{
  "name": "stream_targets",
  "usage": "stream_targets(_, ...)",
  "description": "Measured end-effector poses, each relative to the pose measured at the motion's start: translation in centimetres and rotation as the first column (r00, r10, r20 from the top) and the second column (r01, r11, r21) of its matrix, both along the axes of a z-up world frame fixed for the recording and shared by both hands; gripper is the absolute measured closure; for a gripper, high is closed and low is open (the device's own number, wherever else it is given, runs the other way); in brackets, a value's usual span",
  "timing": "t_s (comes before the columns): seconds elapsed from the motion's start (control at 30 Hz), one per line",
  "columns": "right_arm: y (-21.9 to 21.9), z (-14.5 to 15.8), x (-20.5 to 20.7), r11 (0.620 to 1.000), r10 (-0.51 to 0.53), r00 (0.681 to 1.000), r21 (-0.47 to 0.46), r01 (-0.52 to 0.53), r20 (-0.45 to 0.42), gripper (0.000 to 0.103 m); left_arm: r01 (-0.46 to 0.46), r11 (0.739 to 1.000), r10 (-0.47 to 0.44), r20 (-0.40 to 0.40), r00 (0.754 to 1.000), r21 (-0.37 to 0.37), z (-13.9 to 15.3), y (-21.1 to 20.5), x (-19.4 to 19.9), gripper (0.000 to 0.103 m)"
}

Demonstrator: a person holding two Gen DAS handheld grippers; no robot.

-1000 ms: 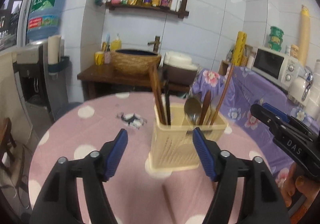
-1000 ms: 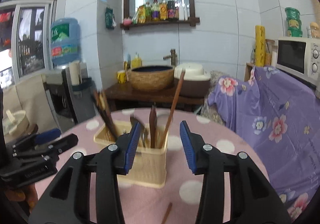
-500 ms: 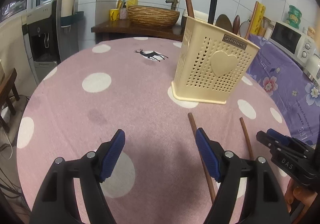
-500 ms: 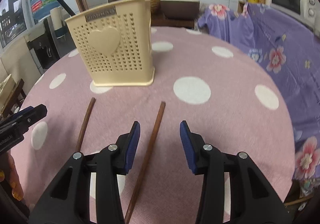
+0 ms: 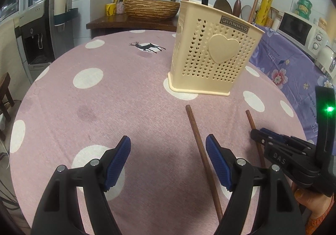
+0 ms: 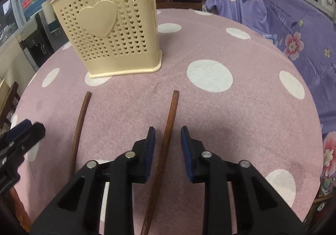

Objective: Organize utensils
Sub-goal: 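Grasp a wooden chopstick with the right tool while the left grasps the last one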

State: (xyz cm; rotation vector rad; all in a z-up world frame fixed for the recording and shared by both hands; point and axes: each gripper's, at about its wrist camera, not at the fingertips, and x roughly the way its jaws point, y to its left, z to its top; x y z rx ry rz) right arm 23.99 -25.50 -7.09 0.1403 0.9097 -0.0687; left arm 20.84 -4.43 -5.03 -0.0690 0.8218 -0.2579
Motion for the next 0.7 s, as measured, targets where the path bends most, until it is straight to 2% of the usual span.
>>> stream_targets(0.13, -0.2, -0.1, 0.8, 1.000, -0.024, 1.000, 0.001, 0.024, 0.000, 0.086, 0.015, 1.000, -0.014, -0.011, 1.000, 0.012, -0.3, -0.8, 0.2, 0.030)
stream_targets(0.3, 0.2, -0.2, 1.6, 0.998, -0.031, 0.999, -0.048, 0.032, 0.013, 0.093, 0.038, 0.999, -0.038, -0.022, 0.999, 0.025, -0.6, -2.3, 0.7, 0.030)
stream_targets(0.37, -0.1, -0.2, 1.5, 0.999, -0.033, 0.999, -0.031, 0.033, 0.017, 0.094, 0.042, 0.998, -0.041, -0.025, 0.999, 0.042, -0.8, -2.9, 0.9, 0.030)
stream_targets(0.7, -0.6, -0.2, 1.1, 1.000, -0.030, 0.999, 0.008, 0.030, 0.025, 0.094, 0.028, 0.992, -0.021, -0.063, 0.998, 0.119, -2.2, -5.5, 2.9, 0.061)
